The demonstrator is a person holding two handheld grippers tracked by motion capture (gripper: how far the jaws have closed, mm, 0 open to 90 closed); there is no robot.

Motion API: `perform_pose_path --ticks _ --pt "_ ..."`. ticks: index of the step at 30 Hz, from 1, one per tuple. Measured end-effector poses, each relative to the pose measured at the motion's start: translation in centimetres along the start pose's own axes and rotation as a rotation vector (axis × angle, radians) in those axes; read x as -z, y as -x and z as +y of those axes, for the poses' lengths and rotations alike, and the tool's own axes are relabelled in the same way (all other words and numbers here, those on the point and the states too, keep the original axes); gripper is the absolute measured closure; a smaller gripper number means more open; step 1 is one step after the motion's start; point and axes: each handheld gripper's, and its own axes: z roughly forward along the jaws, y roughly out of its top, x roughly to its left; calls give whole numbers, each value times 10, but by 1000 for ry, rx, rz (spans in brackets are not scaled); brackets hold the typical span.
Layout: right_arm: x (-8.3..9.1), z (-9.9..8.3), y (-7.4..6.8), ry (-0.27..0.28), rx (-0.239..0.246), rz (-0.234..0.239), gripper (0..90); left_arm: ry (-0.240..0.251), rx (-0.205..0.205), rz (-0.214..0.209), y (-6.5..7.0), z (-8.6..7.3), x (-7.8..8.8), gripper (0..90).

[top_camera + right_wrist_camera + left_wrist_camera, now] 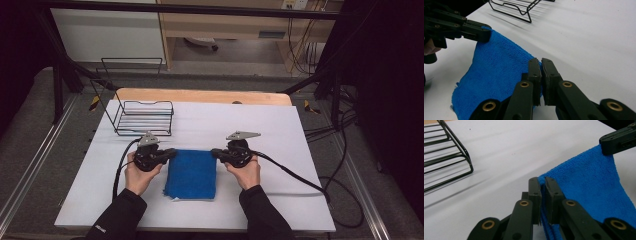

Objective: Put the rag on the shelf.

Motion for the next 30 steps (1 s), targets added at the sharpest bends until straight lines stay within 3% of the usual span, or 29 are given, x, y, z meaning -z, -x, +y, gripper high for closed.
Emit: perform_pose_path --ticks 15,30 --pt "25 6 -7 78 34 0 871 74 -38 -20 16 12 20 842" --pt "51 24 -23 183 105 1 872 172 -68 -20 27 27 47 843"
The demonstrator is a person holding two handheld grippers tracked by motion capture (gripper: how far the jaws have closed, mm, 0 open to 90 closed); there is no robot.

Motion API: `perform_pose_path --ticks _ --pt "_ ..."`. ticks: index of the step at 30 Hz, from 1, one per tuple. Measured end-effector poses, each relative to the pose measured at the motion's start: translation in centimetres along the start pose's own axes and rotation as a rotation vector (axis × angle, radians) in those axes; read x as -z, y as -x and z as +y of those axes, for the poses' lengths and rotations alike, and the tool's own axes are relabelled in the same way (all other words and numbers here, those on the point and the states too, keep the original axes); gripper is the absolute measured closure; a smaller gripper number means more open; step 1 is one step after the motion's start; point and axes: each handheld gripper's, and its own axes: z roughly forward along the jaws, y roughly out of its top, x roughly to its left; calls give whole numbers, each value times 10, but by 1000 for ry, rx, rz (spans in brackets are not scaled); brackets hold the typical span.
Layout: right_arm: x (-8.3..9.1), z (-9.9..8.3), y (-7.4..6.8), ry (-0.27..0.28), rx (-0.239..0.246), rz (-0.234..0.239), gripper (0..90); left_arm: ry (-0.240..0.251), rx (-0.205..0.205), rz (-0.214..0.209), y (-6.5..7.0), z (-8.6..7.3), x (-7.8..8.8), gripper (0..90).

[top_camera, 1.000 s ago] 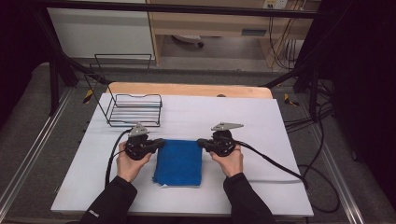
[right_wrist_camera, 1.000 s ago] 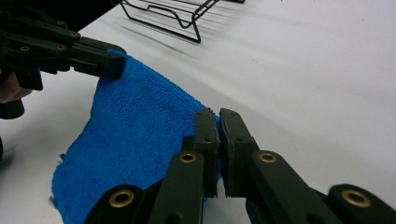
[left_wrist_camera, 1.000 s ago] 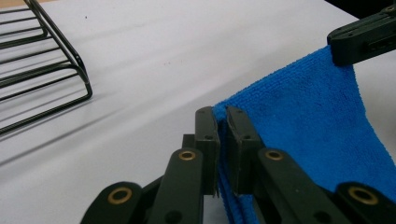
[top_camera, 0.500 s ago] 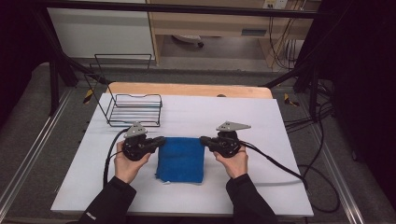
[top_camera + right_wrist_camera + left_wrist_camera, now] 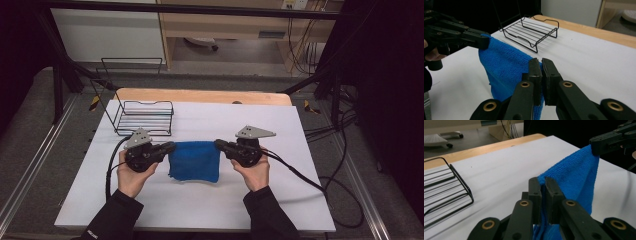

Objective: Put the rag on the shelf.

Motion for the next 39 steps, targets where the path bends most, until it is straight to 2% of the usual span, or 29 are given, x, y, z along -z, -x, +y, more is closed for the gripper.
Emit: perform_pose_path --ticks 14,23,39 --pt "9 20 -13 90 45 10 872 87 -16 33 3 16 22 843" --pt "5 34 -24 138 74 11 873 122 -19 61 -5 27 36 845" --pt "-4 67 -47 235 126 8 873 224 -26 89 -23 44 64 846"
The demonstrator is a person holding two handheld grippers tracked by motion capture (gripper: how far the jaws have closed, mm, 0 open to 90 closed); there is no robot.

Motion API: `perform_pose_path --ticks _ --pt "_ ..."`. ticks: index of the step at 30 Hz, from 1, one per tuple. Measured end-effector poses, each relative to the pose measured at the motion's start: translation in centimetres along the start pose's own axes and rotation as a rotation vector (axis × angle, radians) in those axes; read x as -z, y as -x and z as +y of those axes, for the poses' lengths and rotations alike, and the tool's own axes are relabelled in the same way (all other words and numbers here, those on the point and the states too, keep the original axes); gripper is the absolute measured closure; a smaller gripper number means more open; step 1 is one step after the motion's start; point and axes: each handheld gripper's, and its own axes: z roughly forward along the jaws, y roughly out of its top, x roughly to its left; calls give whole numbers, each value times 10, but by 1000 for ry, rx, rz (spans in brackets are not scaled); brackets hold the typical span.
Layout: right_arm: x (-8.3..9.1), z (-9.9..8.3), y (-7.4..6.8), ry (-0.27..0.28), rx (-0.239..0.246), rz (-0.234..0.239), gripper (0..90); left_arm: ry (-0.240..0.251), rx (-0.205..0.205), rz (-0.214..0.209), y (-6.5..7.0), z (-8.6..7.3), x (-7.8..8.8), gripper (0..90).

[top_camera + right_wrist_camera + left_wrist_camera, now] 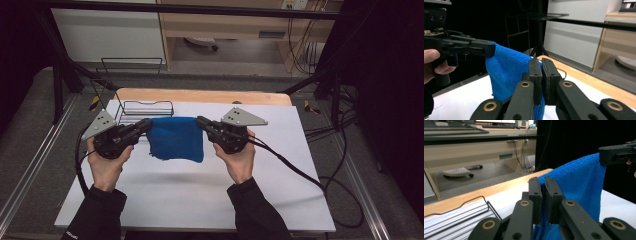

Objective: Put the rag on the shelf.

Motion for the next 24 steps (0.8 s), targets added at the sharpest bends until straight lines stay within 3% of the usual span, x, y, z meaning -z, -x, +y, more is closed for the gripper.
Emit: perform_pose_path --ticks 24 --pt "-49 49 -29 109 60 -1 874 138 -1 88 -46 40 36 848"
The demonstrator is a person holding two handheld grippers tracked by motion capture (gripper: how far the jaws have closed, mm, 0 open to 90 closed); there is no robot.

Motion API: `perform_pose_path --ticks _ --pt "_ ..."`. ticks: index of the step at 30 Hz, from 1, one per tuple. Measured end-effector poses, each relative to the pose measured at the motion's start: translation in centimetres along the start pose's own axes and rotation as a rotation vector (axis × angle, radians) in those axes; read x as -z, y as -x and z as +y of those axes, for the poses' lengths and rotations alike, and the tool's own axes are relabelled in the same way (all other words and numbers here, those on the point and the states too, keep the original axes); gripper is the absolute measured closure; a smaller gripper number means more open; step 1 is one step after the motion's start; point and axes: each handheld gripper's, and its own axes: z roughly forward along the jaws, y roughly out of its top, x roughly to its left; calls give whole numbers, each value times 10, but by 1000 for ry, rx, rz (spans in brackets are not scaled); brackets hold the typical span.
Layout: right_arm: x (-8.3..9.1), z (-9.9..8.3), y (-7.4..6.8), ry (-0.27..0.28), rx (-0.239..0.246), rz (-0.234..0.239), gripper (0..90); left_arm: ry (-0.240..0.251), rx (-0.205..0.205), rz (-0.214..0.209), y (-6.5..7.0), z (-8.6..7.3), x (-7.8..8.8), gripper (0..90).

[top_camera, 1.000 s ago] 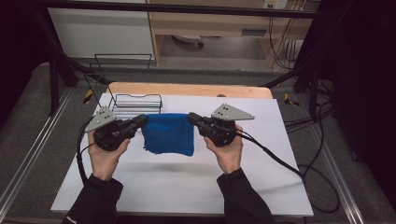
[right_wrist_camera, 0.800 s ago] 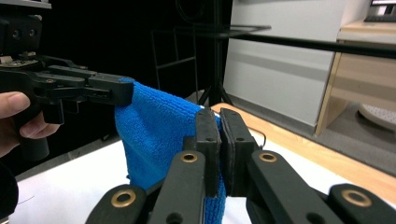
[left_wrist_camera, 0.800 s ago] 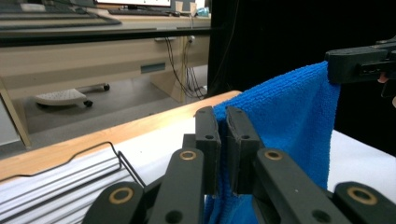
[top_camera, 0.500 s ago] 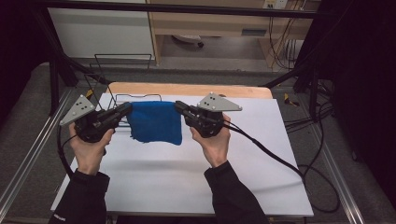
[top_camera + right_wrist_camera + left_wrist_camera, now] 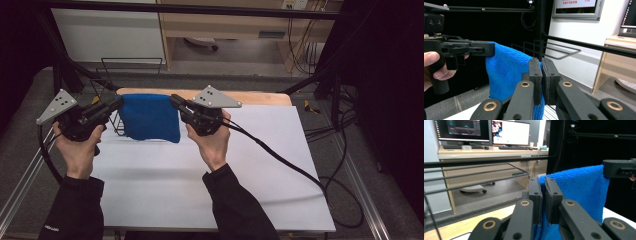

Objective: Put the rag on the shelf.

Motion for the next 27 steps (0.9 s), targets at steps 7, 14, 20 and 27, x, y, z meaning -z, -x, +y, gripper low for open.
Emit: perform_pose_path --ticks 7,14,20,27 --pt "-18 11 -5 19 20 8 874 19 11 25 -13 11 4 849" --pt "-30 21 -5 32 26 11 874 39 11 45 -22 24 3 849" --pt "-37 30 -2 49 23 13 874 62 8 55 -27 34 2 850" --pt "-46 43 0 71 29 10 874 94 1 67 -33 46 2 850"
